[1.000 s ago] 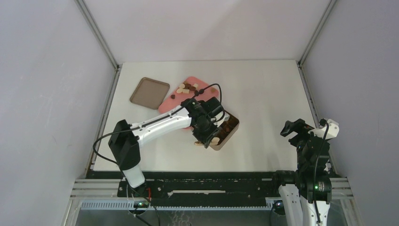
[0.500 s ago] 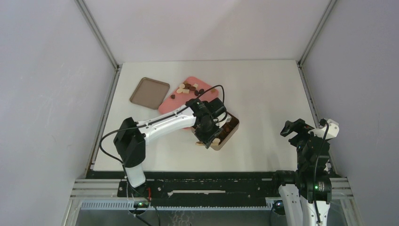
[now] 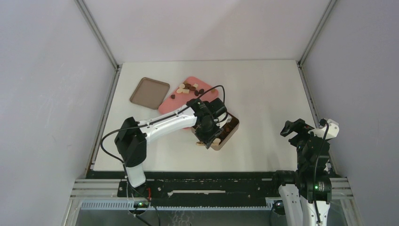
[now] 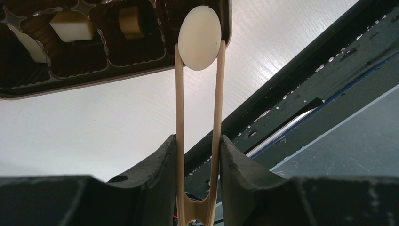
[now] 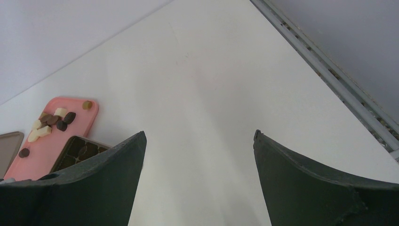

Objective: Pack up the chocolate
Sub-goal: Place the fake chocolate in the packing box.

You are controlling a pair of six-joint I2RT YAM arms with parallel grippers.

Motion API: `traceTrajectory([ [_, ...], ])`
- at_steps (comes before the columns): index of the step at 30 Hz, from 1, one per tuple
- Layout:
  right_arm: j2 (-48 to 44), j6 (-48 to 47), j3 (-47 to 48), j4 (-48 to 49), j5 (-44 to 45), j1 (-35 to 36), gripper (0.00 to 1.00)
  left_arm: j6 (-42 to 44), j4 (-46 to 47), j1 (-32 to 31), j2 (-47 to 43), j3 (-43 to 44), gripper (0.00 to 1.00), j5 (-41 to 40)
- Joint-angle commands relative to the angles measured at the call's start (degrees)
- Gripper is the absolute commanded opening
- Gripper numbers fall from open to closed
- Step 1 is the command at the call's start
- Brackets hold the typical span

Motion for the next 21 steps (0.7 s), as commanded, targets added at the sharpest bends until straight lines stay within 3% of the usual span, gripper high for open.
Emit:
traceTrajectory([
  [1,-0.2,-0.2,0.0,1.7,0.3,0.4,0.93,1.1,-0.7,-0.4,-1.0,2.6,0.40,-0.3],
  [13,-0.2,-0.2,0.0,1.8,0.3,0.5,0.93,0.4,-0.5,-0.4,-2.9,2.5,0.41,-1.7],
  [21,-0.6,-0.4,0.0,1.7,0.2,0.5,0.93,-3.8,4.9,1.4,-11.3,-3.6,0.40,-7.5],
])
